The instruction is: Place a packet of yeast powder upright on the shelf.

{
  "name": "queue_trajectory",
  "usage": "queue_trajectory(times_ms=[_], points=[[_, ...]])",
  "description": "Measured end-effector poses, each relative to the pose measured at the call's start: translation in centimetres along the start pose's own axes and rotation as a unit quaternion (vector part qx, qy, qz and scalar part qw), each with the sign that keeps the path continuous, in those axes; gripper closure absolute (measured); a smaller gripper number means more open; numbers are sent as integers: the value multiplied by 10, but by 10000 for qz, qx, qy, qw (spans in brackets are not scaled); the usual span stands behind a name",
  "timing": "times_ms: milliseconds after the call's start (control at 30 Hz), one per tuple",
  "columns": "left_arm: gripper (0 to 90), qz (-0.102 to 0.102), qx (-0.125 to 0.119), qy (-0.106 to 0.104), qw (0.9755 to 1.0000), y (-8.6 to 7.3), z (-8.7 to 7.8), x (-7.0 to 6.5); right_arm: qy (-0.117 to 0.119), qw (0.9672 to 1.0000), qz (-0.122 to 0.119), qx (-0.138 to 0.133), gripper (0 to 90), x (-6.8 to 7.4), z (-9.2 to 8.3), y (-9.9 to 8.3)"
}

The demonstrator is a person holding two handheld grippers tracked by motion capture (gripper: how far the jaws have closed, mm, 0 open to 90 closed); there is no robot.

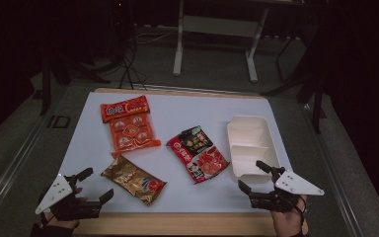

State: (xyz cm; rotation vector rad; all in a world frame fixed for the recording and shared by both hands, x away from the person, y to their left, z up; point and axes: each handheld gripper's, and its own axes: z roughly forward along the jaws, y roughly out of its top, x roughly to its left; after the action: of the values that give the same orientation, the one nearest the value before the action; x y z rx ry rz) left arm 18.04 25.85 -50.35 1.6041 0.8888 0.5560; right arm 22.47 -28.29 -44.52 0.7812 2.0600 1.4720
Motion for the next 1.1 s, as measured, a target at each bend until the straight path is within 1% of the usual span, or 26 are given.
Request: queue_trajectory(times_ms=[133, 200, 233, 267, 333, 367, 400, 433, 467, 533, 633, 800, 867, 967, 1100], points=[[8, 46, 28, -7, 10000, 0, 0, -2, 51, 10000, 32, -45, 132, 1, 0, 0], [8, 94, 17, -33, 9999, 2, 0, -4, 118, 9999, 58, -78, 128, 3, 1, 1], [8, 150, 11, -40, 9999, 2, 0, -6, 108, 9999, 29, -83, 128, 3, 0, 1], [8, 150, 11, -40, 9999, 2, 0, -6, 108, 9999, 29, -83, 128, 3, 0, 1], [8, 288, -63, -245, 9993, 7, -1, -12, 114, 9999, -42, -31, 128, 5, 0, 2], [8, 387, -100, -288, 9988, 9, -2, -15, 124, 9999, -49, -21, 128, 5, 0, 2], [8, 493, -137, -313, 9982, 11, -2, -18, 151, 9999, -49, -35, 128, 5, 0, 2], [8, 568, -120, -294, 9979, 12, -2, -21, 143, 9998, -79, -74, 128, 5, 0, 2], [8, 620, -98, -267, 9977, 13, -1, -23, 149, 9998, -91, -104, 128, 6, 0, 3], [8, 661, -34, -328, 9973, 12, 0, -24, 163, 9996, -130, -171, 128, 6, -1, 3], [8, 641, 64, -387, 9972, 10, 2, -25, 173, 9996, -118, -196, 126, 5, -1, 2], [8, 599, 17, -510, 9969, 8, 2, -26, 139, 9997, -119, -170, 124, 5, -1, 2], [8, 535, 32, -556, 9970, 7, 2, -24, 187, 9996, -118, -153, 124, 5, 0, 1], [8, 417, 14, -559, 9976, 6, 2, -22, 188, 9997, -87, -127, 124, 4, 1, 1], [8, 348, 62, -425, 9985, 5, 2, -19, 145, 9998, -53, -119, 123, 3, 0, 1]])
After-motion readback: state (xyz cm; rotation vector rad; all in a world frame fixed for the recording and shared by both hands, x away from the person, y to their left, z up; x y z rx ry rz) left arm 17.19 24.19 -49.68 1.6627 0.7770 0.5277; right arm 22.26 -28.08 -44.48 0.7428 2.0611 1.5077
